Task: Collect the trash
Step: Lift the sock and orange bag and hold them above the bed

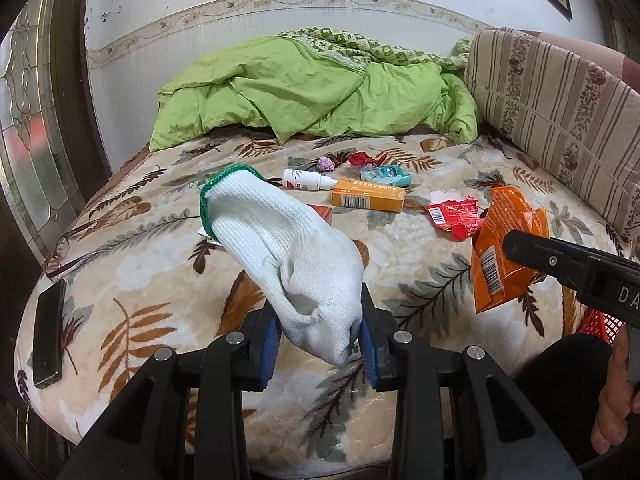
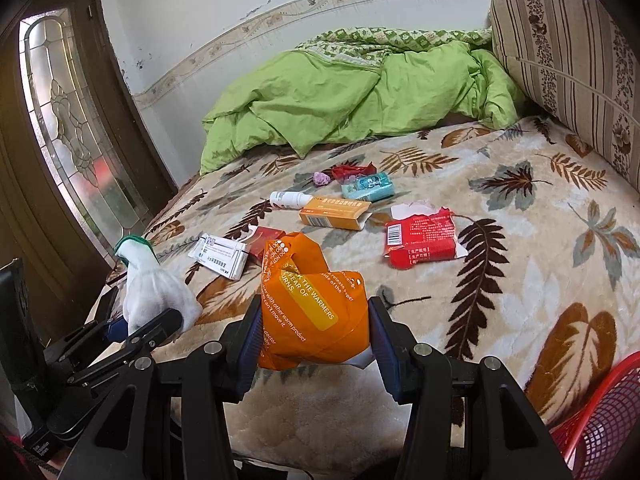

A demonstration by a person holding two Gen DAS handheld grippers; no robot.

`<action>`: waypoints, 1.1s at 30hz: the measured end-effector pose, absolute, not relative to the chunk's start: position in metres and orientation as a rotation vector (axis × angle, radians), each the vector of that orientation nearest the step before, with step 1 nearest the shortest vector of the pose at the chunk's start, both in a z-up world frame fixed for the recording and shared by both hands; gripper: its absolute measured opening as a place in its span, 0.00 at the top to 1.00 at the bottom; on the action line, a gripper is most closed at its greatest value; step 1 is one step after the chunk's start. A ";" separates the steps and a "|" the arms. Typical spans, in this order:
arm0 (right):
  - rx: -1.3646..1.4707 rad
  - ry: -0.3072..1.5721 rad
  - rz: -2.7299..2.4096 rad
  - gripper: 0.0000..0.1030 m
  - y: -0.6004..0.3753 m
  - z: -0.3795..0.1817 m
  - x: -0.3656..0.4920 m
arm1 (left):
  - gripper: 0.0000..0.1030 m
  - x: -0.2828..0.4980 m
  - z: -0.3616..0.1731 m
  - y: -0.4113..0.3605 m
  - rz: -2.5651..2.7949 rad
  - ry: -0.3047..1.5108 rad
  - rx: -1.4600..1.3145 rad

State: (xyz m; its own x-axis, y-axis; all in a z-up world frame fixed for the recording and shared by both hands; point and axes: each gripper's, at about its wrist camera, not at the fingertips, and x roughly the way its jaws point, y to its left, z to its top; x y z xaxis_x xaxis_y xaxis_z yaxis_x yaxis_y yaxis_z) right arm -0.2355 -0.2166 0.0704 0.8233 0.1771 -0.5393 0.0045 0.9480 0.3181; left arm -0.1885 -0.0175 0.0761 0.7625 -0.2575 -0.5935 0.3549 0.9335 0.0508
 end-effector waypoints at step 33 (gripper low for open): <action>0.327 0.618 0.088 0.48 -0.222 0.072 -0.247 | 0.68 -0.199 0.076 -0.029 -0.372 0.621 0.182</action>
